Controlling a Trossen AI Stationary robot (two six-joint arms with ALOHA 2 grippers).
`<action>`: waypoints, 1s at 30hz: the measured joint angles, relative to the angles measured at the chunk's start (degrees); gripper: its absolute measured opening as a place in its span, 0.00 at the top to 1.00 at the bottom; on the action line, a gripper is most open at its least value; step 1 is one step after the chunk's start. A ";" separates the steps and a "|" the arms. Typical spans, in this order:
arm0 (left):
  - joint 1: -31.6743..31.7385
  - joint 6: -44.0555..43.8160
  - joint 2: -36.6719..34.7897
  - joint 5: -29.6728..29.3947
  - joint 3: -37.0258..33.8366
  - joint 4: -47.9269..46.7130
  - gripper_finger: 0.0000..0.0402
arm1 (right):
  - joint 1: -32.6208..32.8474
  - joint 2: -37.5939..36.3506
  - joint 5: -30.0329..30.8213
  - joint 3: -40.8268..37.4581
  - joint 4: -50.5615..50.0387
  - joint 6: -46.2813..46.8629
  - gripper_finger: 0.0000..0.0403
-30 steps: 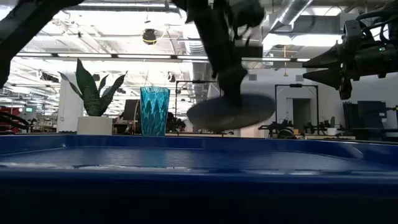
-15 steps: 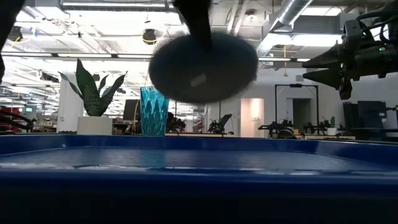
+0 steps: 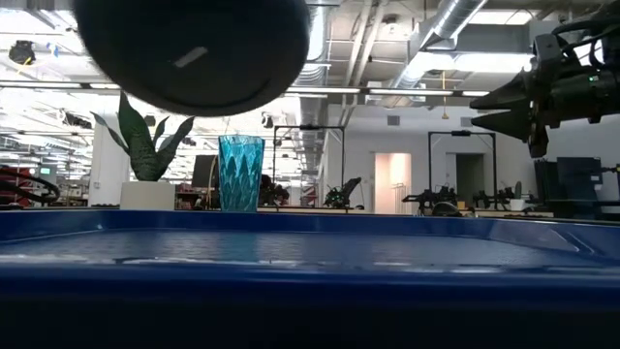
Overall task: Pick and place plate/cup/fork/spoon on tray
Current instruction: Put the blue plate on the left of the blue serving tray
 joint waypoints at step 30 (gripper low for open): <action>-7.28 4.91 12.84 16.26 -11.04 27.55 0.96 | 0.04 9.29 -1.53 0.02 -0.15 2.47 0.55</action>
